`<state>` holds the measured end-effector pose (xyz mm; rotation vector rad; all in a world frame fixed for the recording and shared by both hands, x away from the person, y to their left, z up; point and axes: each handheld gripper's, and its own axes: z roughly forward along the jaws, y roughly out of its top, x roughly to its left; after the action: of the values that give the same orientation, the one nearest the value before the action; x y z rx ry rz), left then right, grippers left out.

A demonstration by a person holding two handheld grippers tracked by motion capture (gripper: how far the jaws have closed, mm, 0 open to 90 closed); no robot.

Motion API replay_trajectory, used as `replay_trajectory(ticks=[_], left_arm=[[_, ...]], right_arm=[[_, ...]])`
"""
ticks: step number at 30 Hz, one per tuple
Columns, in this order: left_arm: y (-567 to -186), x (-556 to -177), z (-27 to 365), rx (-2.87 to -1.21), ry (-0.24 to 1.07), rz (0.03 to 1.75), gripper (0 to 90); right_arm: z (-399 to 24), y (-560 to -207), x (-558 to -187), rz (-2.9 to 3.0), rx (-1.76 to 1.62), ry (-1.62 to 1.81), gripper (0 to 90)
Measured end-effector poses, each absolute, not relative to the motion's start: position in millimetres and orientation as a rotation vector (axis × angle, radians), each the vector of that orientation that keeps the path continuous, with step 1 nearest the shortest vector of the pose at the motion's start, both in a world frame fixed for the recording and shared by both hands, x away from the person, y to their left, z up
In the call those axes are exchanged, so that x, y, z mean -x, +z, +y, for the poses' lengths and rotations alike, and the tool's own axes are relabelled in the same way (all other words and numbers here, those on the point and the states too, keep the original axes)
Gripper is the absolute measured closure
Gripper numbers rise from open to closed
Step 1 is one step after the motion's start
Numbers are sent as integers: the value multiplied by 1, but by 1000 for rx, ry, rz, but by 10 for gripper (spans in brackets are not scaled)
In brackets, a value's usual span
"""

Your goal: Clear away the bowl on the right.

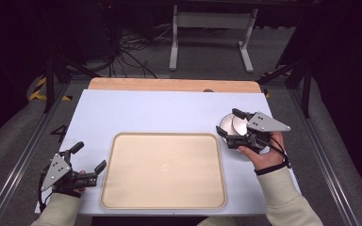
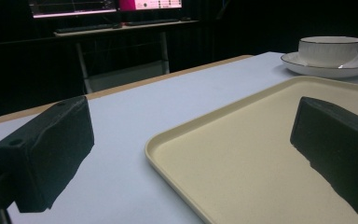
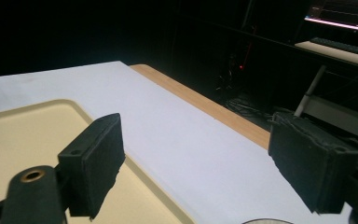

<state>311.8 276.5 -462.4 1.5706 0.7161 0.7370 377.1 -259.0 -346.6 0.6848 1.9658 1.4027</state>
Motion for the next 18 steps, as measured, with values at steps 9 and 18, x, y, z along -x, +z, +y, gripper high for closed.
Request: replay_trajectory(ticks=[9, 18], left_arm=[[-462, -312, 276, -1571, 735, 713, 1], [-463, -312, 276, -1573, 738, 712, 1]], right_arm=[[-277, -344, -384, 1949, -743, 1377, 178], [-294, -340, -385, 1918, -784, 1362, 175]])
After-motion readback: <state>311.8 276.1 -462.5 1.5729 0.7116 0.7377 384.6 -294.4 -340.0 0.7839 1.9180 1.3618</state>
